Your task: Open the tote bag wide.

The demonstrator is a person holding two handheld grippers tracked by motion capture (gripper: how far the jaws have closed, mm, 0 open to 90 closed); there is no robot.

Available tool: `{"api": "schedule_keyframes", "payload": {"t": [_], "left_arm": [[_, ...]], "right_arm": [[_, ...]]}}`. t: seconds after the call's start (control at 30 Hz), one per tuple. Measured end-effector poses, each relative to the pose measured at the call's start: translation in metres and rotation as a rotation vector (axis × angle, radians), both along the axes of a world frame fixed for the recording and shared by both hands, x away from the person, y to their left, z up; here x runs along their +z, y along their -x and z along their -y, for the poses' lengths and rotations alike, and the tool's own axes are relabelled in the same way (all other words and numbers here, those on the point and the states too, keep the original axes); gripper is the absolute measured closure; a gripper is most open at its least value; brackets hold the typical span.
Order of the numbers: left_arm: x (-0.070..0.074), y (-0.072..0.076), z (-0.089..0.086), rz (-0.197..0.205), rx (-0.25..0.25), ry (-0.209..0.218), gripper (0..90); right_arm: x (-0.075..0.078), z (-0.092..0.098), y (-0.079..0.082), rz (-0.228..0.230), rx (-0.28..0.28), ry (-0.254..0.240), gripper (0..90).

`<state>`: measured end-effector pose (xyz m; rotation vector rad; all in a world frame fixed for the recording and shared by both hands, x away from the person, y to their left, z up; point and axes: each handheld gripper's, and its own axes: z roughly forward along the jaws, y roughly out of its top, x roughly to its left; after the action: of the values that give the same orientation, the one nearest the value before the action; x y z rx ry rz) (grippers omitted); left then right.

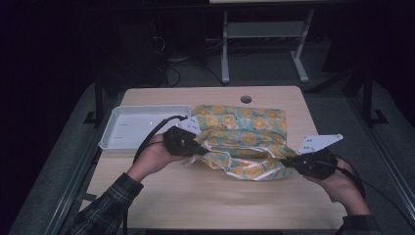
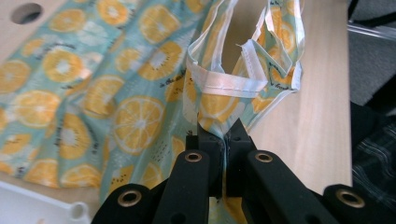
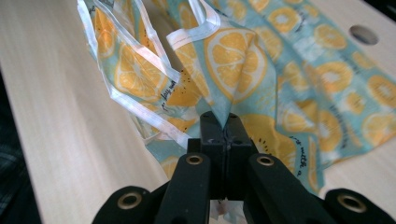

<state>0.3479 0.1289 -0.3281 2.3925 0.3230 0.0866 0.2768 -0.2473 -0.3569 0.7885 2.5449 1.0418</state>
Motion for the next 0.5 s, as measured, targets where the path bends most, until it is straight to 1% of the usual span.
{"api": "schedule_keyframes", "payload": {"t": [0.07, 0.1, 0.13, 0.17, 0.2, 0.3, 0.33, 0.37, 0.5], "left_arm": [[0.004, -0.008, 0.000, 0.001, 0.011, -0.001, 88.8], [0.005, -0.012, 0.001, -0.003, 0.021, 0.008, 88.8], [0.007, -0.016, 0.001, -0.006, 0.025, 0.006, 88.8], [0.008, -0.019, 0.001, -0.015, 0.039, 0.012, 88.7], [0.009, -0.022, 0.001, -0.016, 0.038, 0.012, 88.7], [0.012, -0.035, 0.001, -0.022, 0.062, 0.016, 88.7], [0.012, -0.039, 0.000, -0.025, 0.064, 0.015, 88.7], [0.011, -0.043, 0.001, -0.031, 0.079, 0.024, 88.7], [0.008, -0.057, 0.002, -0.052, 0.110, 0.031, 88.7]], "right_arm": [[0.004, -0.001, -0.007, 0.006, -0.005, -0.006, 89.1], [0.006, -0.001, -0.011, 0.008, -0.006, -0.006, 89.0], [0.007, -0.002, -0.016, 0.006, -0.006, -0.008, 89.0], [0.009, -0.002, -0.020, 0.007, -0.010, -0.005, 89.0], [0.011, -0.002, -0.024, 0.006, -0.012, -0.007, 89.0], [0.014, -0.002, -0.037, 0.006, -0.026, -0.011, 88.9], [0.014, -0.002, -0.042, 0.002, -0.032, -0.009, 88.9], [0.015, -0.002, -0.046, 0.000, -0.040, -0.007, 88.9], [0.013, -0.001, -0.062, -0.009, -0.056, -0.001, 88.9]]}}
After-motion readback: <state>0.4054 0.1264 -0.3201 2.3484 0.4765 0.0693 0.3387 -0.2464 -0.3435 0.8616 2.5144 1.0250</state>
